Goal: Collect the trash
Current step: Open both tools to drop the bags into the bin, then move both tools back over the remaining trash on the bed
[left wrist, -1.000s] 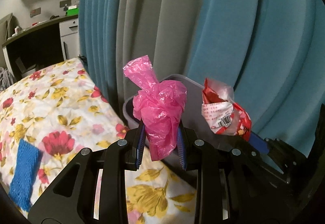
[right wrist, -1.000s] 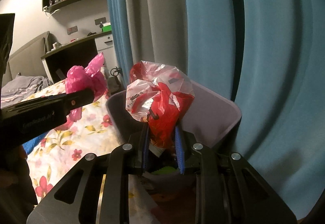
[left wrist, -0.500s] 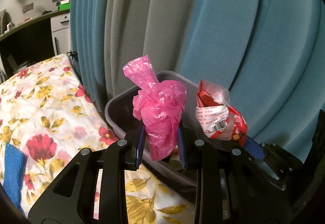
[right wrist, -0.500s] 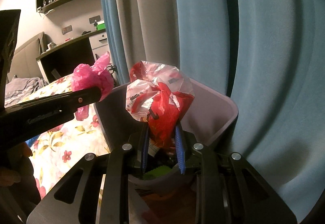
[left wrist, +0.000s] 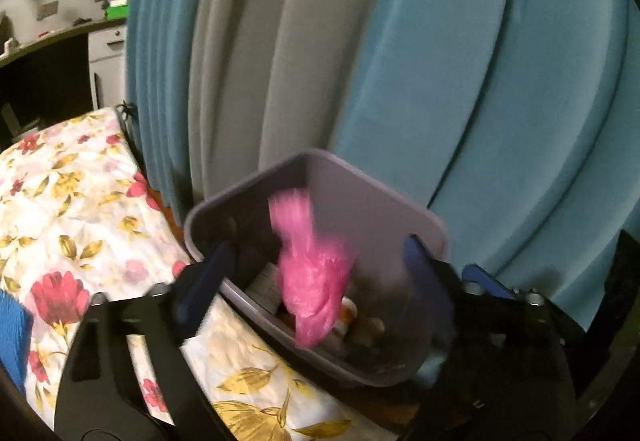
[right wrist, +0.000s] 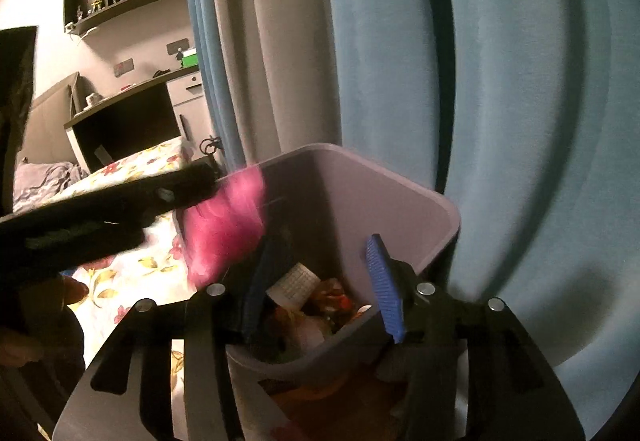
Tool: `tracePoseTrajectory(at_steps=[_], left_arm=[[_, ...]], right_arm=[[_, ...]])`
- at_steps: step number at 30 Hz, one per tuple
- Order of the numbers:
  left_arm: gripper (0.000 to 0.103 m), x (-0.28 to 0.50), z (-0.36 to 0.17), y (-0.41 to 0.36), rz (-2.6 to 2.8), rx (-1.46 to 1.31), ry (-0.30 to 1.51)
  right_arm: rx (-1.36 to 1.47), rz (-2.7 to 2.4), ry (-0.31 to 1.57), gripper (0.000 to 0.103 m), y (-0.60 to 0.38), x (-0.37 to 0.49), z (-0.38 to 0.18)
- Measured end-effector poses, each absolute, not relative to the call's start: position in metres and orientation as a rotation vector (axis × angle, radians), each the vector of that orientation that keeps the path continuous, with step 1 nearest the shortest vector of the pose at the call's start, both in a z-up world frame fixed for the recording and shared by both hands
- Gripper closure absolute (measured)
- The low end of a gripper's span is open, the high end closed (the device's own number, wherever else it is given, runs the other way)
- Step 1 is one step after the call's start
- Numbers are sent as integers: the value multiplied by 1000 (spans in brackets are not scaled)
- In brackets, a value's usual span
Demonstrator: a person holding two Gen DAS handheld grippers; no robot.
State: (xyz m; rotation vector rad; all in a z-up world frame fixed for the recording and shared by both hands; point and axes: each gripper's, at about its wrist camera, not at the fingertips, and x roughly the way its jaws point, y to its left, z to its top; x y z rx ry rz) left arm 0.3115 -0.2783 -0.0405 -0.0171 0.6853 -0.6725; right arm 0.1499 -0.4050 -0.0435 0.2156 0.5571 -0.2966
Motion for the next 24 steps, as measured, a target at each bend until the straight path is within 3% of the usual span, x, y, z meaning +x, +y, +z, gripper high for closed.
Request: tracePoseTrajectory(at_steps=[8,10,13,24], left_arm=[[7,303,-41,-239,-572,-52,678],[7,294,-42,-227,-532,-42,663],[7,280,-42,-209,-489,-46,647],[7,233,-25,-135,-318,3,565]], right_arm=[[230,-320,526,34,-405,133,-39],[226,-328,512,23,-402,129,-37],[224,-319,492,18,-396,123,-33],[195,-261,452,16,-352,108,-18]])
